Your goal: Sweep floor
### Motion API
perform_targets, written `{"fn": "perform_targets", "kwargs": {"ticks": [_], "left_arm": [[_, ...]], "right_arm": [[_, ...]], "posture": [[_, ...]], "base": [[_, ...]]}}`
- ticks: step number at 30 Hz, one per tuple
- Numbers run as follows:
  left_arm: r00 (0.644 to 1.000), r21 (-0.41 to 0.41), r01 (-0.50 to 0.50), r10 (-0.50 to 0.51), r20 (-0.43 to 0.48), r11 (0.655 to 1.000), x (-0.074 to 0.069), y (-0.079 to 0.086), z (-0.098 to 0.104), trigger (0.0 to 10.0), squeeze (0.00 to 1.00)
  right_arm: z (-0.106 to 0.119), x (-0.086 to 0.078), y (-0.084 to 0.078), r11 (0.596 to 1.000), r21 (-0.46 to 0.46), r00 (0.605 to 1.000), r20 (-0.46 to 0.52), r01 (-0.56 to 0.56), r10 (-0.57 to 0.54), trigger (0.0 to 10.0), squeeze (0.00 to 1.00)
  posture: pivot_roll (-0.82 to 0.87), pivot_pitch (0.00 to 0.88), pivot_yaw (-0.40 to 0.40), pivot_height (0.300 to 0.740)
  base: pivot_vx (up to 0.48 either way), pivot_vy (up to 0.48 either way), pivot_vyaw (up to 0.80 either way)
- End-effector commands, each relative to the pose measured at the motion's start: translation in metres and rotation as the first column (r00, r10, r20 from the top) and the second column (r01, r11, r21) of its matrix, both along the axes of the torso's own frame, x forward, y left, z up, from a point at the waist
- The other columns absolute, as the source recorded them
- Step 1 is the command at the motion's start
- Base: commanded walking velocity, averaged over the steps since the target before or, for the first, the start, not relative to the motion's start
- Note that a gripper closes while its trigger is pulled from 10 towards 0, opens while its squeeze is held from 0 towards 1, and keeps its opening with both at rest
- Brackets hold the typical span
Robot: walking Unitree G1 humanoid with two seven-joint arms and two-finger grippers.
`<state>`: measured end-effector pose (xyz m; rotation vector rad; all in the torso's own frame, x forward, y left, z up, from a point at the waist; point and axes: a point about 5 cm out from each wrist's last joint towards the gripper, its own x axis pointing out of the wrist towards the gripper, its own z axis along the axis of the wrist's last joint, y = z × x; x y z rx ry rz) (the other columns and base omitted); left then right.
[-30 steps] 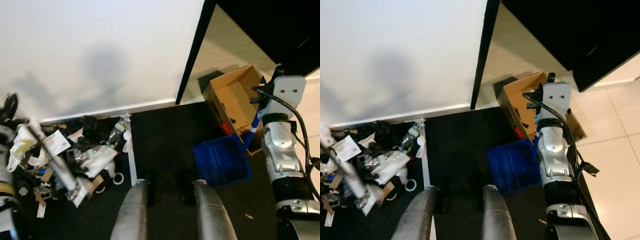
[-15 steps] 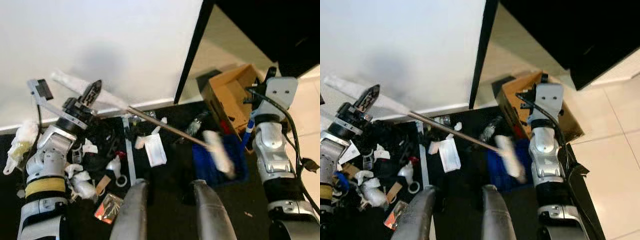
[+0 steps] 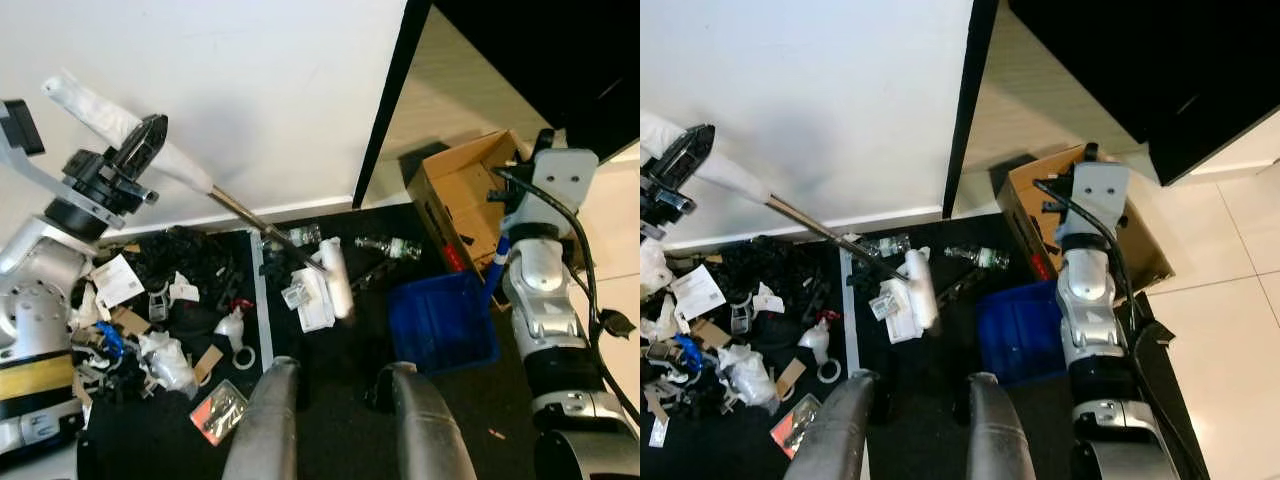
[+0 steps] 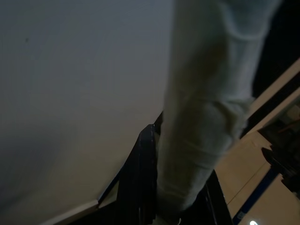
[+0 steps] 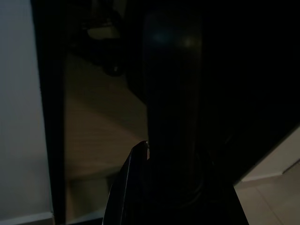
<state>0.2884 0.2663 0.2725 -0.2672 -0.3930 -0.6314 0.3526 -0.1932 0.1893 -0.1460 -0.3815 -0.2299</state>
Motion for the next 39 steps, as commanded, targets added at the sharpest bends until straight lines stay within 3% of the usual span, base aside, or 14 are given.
{"fn": "perform_targets", "kwargs": {"ticks": [1, 4, 5, 6, 8, 11, 14, 21, 26, 31, 39], "left_arm": [[1.0, 0.11, -0.006, 0.007, -0.009, 0.994, -0.005, -0.002, -0.003, 10.0, 0.0], [1.0, 0.165, -0.013, 0.017, -0.021, 0.986, -0.006, -0.005, -0.01, 10.0, 0.0], [0.999, 0.25, -0.02, 0.03, -0.038, 0.968, -0.005, -0.018, -0.027, 10.0, 0.0], [0.999, 0.25, -0.02, 0.03, -0.038, 0.968, -0.005, -0.018, -0.027, 10.0, 0.0], [0.999, 0.307, -0.018, 0.031, -0.038, 0.951, -0.002, -0.036, -0.039, 10.0, 0.0], [1.0, 0.339, 0.006, 0.002, -0.022, 0.941, 0.004, -0.063, -0.053, 10.0, 0.0], [1.0, 0.355, 0.014, -0.006, -0.023, 0.935, 0.007, -0.072, -0.062, 10.0, 0.0], [0.998, 0.441, -0.045, 0.062, -0.024, 0.896, 0.013, -0.069, -0.099, 10.0, 0.0], [0.991, 0.473, -0.114, 0.135, -0.01, 0.874, 0.014, -0.062, -0.11, 10.0, 0.0], [0.989, 0.484, -0.091, 0.138, -0.061, 0.87, 0.008, -0.055, -0.134, 10.0, 0.0], [0.977, 0.457, -0.095, 0.171, -0.128, 0.884, 0.002, -0.054, -0.158, 10.0, 0.0]], "right_arm": [[0.001, -0.001, 0.005, 0.997, 0.081, 0.999, 0.04, -0.008, 0.005, 10.0, 0.0], [0.003, -0.001, 0.005, 0.995, 0.103, 0.998, 0.057, -0.002, -0.004, 10.0, 0.0], [0.003, -0.001, 0.003, 0.99, 0.141, 0.998, 0.064, 0.011, -0.02, 10.0, 0.0], [0.003, -0.001, 0.003, 0.99, 0.141, 0.998, 0.064, 0.011, -0.02, 10.0, 0.0], [0.0, -0.001, 0.002, 0.988, 0.156, 0.998, 0.061, 0.02, -0.03, 10.0, 0.0], [-0.012, -0.004, 0.002, 0.992, 0.126, 0.999, 0.033, 0.027, -0.031, 10.0, 0.0], [-0.023, -0.008, 0.002, 0.993, 0.11, 0.999, 0.004, 0.036, -0.037, 10.0, 0.0], [-0.052, -0.021, 0.001, 0.994, 0.1, 0.997, -0.064, 0.052, -0.046, 10.0, 0.0], [-0.051, -0.022, 0.0, 0.994, 0.097, 0.998, -0.049, 0.049, -0.045, 10.0, 0.0], [-0.045, -0.024, -0.009, 0.998, 0.021, 0.998, -0.019, 0.061, -0.06, 10.0, 0.0], [-0.025, -0.023, -0.02, 0.997, -0.006, 0.996, 0.049, 0.078, -0.078, 10.0, 0.0]], "posture": [[0.2, 0.36, 0.032, 0.74], [0.21, 0.357, 0.034, 0.74], [0.22, 0.331, 0.045, 0.74], [0.22, 0.331, 0.045, 0.74], [0.22, 0.32, 0.051, 0.74], [0.22, 0.299, 0.06, 0.74], [0.21, 0.288, 0.065, 0.74], [0.2, 0.264, 0.085, 0.74], [0.19, 0.255, 0.089, 0.74], [0.18, 0.249, 0.083, 0.74], [0.17, 0.245, 0.071, 0.74]], "base": [[0.0, 0.0, 0.0], [0.0, 0.0, 0.0], [0.0, 0.0, 0.0], [0.0, 0.0, 0.0], [0.0, 0.0, 0.0], [0.0, 0.0, 0.0], [0.0, 0.0, 0.0], [0.0, 0.0, 0.0], [0.0, 0.0, 0.0], [0.0, 0.0, 0.0], [0.0, 0.0, 0.0]]}}
